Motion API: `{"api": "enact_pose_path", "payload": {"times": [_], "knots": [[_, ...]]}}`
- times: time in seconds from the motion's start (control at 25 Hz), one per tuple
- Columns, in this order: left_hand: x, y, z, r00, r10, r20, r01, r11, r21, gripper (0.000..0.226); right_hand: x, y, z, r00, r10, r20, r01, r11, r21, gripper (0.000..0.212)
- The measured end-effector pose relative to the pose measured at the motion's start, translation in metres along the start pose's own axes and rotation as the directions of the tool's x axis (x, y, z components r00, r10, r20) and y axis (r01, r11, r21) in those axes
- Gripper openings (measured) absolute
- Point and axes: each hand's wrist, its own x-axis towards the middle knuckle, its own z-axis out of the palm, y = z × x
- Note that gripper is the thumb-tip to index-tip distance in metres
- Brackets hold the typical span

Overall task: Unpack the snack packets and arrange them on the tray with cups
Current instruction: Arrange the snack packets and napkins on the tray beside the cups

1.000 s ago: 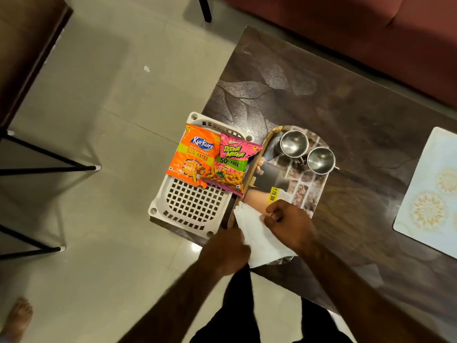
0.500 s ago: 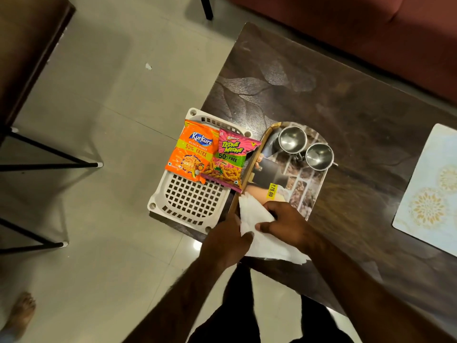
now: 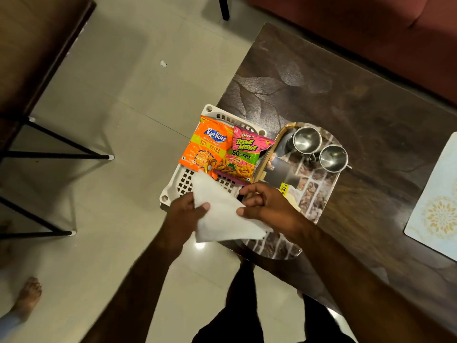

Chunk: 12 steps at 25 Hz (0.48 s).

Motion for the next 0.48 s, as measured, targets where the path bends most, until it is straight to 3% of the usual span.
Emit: {"api": "enact_pose_path", "payload": {"times": [0.2, 0.28, 0.48], "knots": [[0.018, -0.002, -0.037, 0.965, -0.030, -0.259, 0.026, 0.999, -0.018, 0.015, -0.004, 0.011, -0.006, 0.999, 0.023, -0.048, -0.023, 1.000, -0.001, 0.044], [0.024, -0.003, -0.039, 0.954, -0.055, -0.296, 0.057, 0.998, -0.004, 0.006, -0.005, 0.014, -0.009, 0.998, 0.027, -0.060, -0.028, 1.000, -0.005, 0.043], [0.036, -0.005, -0.028, 0.939, -0.094, -0.331, 0.137, 0.985, 0.109, 0.020, -0.004, 0.017, -0.012, 0.997, 0.046, -0.061, -0.047, 0.999, -0.022, 0.038]]}}
